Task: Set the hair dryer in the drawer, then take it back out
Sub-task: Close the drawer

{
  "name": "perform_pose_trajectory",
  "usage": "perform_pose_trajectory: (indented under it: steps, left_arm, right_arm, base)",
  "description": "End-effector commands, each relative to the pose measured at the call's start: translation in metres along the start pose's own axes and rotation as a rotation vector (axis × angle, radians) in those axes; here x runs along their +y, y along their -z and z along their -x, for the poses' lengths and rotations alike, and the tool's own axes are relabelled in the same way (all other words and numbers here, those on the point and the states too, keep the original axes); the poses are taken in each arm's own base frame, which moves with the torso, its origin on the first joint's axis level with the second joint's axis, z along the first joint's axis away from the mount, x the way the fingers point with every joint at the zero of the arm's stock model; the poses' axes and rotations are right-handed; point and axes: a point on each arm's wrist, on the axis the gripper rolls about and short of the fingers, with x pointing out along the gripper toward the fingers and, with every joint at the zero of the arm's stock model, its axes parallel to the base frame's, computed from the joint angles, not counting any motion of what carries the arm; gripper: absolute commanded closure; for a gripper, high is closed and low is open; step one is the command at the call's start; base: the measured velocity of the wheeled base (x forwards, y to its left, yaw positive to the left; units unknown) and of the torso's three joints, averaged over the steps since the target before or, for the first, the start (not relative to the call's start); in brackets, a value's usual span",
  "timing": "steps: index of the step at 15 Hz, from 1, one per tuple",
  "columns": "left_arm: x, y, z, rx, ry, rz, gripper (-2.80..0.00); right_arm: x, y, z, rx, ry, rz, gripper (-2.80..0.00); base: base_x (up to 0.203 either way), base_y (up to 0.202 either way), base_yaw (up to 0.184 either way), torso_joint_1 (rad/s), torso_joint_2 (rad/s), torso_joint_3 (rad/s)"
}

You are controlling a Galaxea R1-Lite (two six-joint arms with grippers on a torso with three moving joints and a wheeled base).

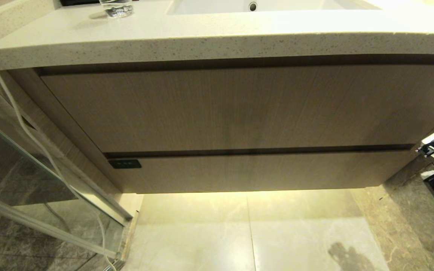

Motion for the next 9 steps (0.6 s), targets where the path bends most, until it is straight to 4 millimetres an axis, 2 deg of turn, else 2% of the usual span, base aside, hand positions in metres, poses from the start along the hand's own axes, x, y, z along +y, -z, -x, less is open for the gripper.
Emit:
perform_pose_trajectory:
  steps: [1,4,6,8,9]
  left_arm:
    - [0.0,0.0,0.0,0.001,0.0,0.0,0.0]
    - [0.0,0.0,0.0,0.001,0.0,0.0,0.0]
    - [0.0,0.0,0.0,0.001,0.0,0.0,0.0]
    - [0.0,0.0,0.0,-0.001,-0.002,0.0,0.0]
    - [0.0,0.0,0.0,0.001,0.0,0.0,0.0]
  right_arm:
    - [0.006,-0.024,0.047,-0.205,-0.028,0.25,0.0]
    - [0.04,-0.04,0.086,-0.448,-0.194,0.585,0.0]
    - [0.056,-0.046,0.095,-0.584,-0.267,0.706,0.0]
    - [0.061,-0.05,0.093,-0.662,-0.283,0.809,0.0]
    - [0.063,-0.05,0.092,-0.695,-0.288,0.874,-2.8]
  base:
    - [0.0,0.0,0.0,0.0,0.0,0.0]
    - [0.0,0.0,0.0,0.0,0.0,0.0]
    - [0.0,0.0,0.0,0.0,0.0,0.0]
    - [0.0,0.0,0.0,0.0,0.0,0.0]
    - [0.0,0.0,0.0,0.0,0.0,0.0]
